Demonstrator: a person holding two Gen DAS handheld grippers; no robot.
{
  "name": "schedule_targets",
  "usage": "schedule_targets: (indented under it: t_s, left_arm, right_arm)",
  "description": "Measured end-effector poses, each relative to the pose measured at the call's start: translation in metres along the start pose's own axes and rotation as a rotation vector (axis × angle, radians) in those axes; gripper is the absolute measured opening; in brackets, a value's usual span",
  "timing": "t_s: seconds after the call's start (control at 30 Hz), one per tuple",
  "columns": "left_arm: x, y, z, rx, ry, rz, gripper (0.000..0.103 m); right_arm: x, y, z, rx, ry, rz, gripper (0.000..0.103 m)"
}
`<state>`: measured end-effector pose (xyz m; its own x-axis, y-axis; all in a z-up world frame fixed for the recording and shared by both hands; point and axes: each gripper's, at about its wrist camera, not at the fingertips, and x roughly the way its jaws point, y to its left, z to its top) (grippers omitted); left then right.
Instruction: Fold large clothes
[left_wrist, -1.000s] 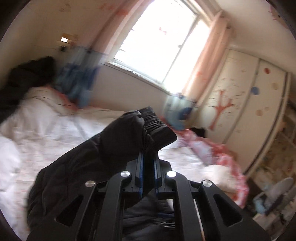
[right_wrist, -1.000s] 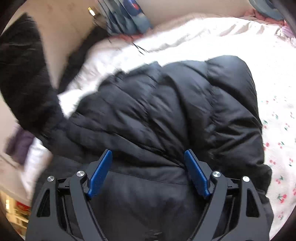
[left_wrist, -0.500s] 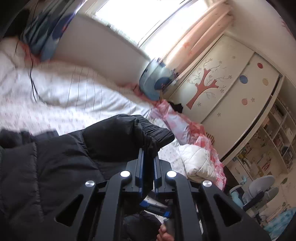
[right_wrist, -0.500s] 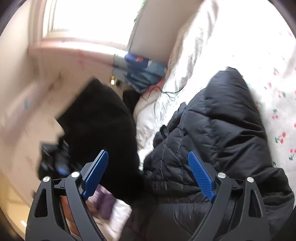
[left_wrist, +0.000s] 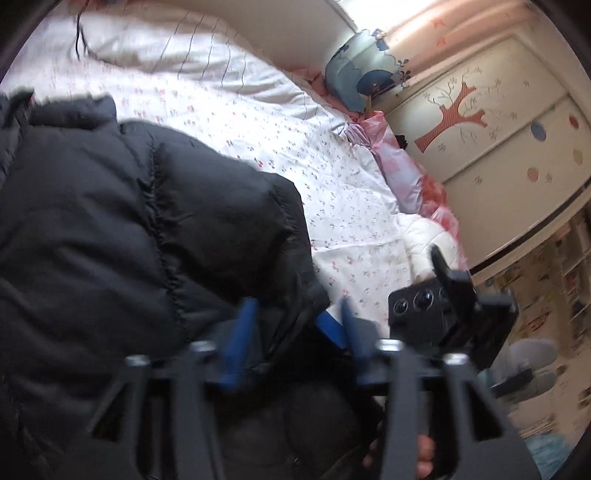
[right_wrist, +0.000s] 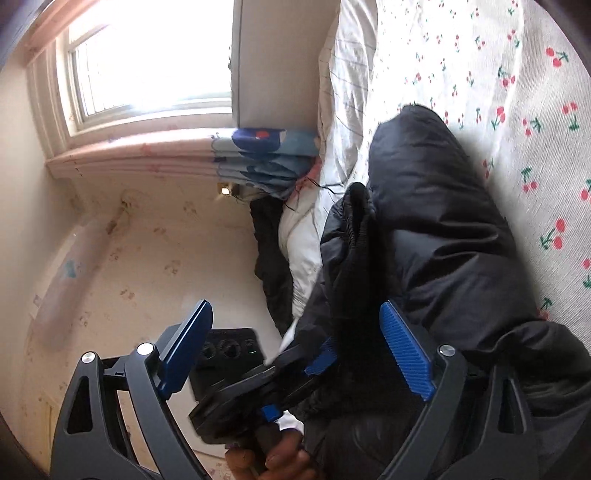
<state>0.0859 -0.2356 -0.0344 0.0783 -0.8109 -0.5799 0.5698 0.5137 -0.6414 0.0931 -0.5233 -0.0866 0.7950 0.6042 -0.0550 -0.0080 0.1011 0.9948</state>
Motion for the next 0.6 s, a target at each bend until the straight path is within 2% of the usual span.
schedule_targets:
  t_s: [0.07, 0.2, 0.23, 0.33, 0.37, 0.4, 0.43, 0.5, 0.53, 0.6]
  left_arm:
    - [-0.018, -0.014, -0.005, 0.068, -0.035, 0.066, 0.075]
    - [-0.069, -0.032, -0.021, 0.183, -0.141, 0.210, 0.087]
    - [-0.083, -0.035, -0.025, 0.207, -0.174, 0.288, 0.090]
    - [-0.110, -0.032, -0.035, 0.249, -0.247, 0.486, 0.091]
    - [-0.119, -0.027, -0.040, 0.257, -0.267, 0.559, 0.092]
    - [-0.123, -0.021, -0.043, 0.262, -0.275, 0.607, 0.092]
    - [-0.125, -0.016, -0.045, 0.277, -0.275, 0.666, 0.092]
    - [-0.126, -0.007, -0.044, 0.292, -0.265, 0.719, 0.092]
    - [-0.128, -0.002, -0.043, 0.283, -0.264, 0.732, 0.092]
    - [-0.136, 0.006, -0.041, 0.256, -0.268, 0.718, 0.092]
  right_arm:
    - [0.005, 0.000, -0.003, -0.009, 0.010, -0.017, 0.089]
    - [0.015, 0.000, -0.010, -0.050, 0.034, -0.075, 0.089]
    - [0.020, 0.001, -0.011, -0.067, 0.046, -0.097, 0.089]
    - [0.031, 0.007, -0.016, -0.146, 0.062, -0.134, 0.088]
    - [0.036, 0.011, -0.017, -0.182, 0.067, -0.151, 0.083]
    - [0.040, 0.012, -0.019, -0.204, 0.073, -0.172, 0.071]
    - [0.046, 0.014, -0.021, -0.224, 0.085, -0.191, 0.064]
    - [0.053, 0.013, -0.027, -0.248, 0.098, -0.221, 0.026]
    - [0.056, 0.013, -0.029, -0.257, 0.101, -0.233, 0.018]
    - [0.057, 0.017, -0.033, -0.292, 0.097, -0.254, 0.012]
